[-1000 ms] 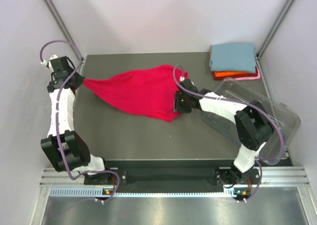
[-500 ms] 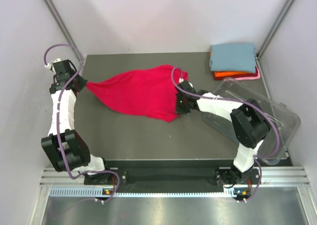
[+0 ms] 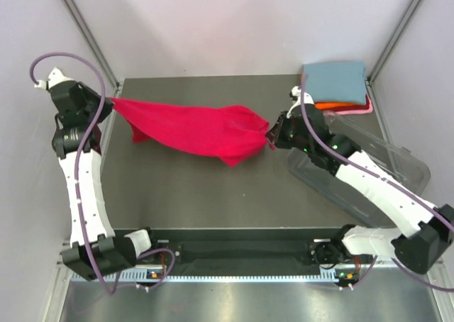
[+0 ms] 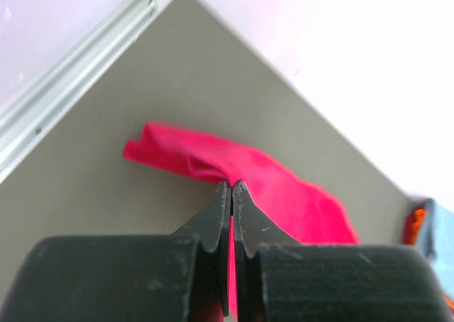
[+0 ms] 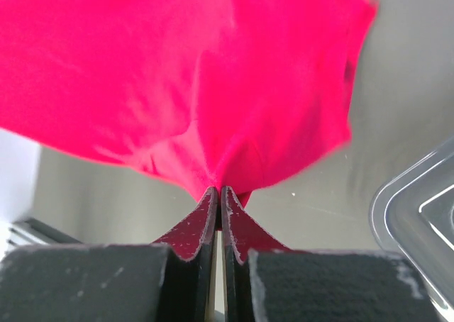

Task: Fold and stack the t-shirts
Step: Flatten the tshirt out

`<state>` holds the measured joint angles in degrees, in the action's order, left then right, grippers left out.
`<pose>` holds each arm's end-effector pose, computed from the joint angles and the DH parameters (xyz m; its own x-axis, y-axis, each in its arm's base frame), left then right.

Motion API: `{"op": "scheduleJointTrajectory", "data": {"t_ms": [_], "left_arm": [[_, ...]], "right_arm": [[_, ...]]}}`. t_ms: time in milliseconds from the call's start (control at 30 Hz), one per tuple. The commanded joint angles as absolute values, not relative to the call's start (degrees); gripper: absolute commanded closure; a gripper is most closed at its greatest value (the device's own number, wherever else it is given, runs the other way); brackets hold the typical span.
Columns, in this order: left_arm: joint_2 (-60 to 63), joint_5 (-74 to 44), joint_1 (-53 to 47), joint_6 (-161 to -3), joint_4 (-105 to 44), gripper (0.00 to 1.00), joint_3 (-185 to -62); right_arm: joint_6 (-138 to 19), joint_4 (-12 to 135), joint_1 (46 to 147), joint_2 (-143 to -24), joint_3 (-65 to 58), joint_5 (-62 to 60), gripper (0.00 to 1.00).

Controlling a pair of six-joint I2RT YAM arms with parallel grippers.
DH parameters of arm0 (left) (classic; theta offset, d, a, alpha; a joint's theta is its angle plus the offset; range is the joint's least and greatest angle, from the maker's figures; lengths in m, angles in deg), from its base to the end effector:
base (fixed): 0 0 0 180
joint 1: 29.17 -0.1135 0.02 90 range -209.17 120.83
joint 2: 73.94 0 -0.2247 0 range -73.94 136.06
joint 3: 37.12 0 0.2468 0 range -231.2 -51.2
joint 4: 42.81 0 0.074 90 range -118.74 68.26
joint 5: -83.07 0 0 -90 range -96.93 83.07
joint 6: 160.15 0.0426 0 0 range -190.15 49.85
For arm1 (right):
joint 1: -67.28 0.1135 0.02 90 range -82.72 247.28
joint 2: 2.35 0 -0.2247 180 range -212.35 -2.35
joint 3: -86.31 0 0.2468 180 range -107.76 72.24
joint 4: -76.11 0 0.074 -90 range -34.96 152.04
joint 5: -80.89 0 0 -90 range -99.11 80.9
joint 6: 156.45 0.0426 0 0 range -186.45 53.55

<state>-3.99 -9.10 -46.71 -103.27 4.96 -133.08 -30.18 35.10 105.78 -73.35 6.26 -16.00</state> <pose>0.2608 0.0807 0.3896 -0.1498 -0.6200 -0.7702 -0.4173 0.7458 -0.5192 0.2295 0.1761 0.3032 -0.6525 0.2315 -0.7216 -0.1890 0.8724 0.4507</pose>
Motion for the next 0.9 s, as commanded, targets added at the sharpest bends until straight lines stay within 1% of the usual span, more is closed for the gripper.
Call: {"op": "scheduleJointTrajectory", "data": {"t_ms": [0,100,200,267,300,333,400,433,467,500,533,633,667,767,867], "left_arm": [[-7.14,-9.04,-46.92,-103.9,4.58,1.0,-133.73],[-5.39,-9.12,-47.01,-103.29,2.83,1.0,-131.19],[-2.23,-9.3,-46.92,-102.76,-0.25,1.0,-127.42],[1.01,-8.69,-47.01,-102.06,-4.02,1.0,-126.0],[2.16,-8.34,-46.92,-101.79,-6.56,1.0,-124.77],[5.3,-8.25,-46.92,-101.44,-7.46,1.0,-124.59],[9.01,-8.33,-47.01,-100.21,-8.08,1.0,-125.54],[10.77,-8.51,-46.92,-99.69,-8.0,1.0,-126.34],[14.18,-8.68,-46.92,-99.07,-6.78,1.0,-127.21],[15.69,-9.03,-46.92,-98.81,-6.16,1.0,-129.05],[16.93,-9.99,-47.01,-98.37,-5.98,1.0,-129.59],[19.22,-11.75,-47.01,-97.4,-6.76,1.0,-130.03],[19.57,-11.85,-47.01,-97.31,-7.11,1.0,-129.77],[19.75,-13.07,-46.92,-97.57,-7.55,1.0,-129.16],[19.49,-14.04,-46.92,-97.92,-7.73,1.0,-128.37]], "right_arm": [[-31.38,34.0,106.3,-72.14,8.16,-17.63,1.0],[-33.05,34.53,105.52,-75.2,6.32,-17.19,1.0],[-34.98,36.72,102.53,-81.87,3.08,-14.39,1.0],[-36.13,37.52,99.9,-89.25,-1.56,-10.79,0.98],[-37.44,37.52,99.37,-95.19,-3.42,-9.73,0.95],[-38.15,37.17,98.84,-98.12,-7.61,-7.28,0.94],[-39.9,36.12,97.96,-104.19,-12.03,-6.03,0.91],[-40.17,34.72,97.69,-109.96,-14.57,-5.68,0.87],[-40.52,30.96,97.34,-112.54,-19.56,-5.59,0.84],[-41.05,28.75,97.08,-114.74,-21.96,-5.5,0.8],[-41.05,26.9,97.08,-117.29,-23.72,-5.76,0.73],[-40.88,26.26,96.64,-115.57,-23.57,-6.03,0.64],[-40.79,26.27,96.55,-114.68,-22.0,-6.2,0.63],[-40.35,25.05,95.94,-111.34,-18.92,-6.56,0.62],[-39.3,24.86,96.02,-107.39,-14.1,-7.08,0.64]]}}
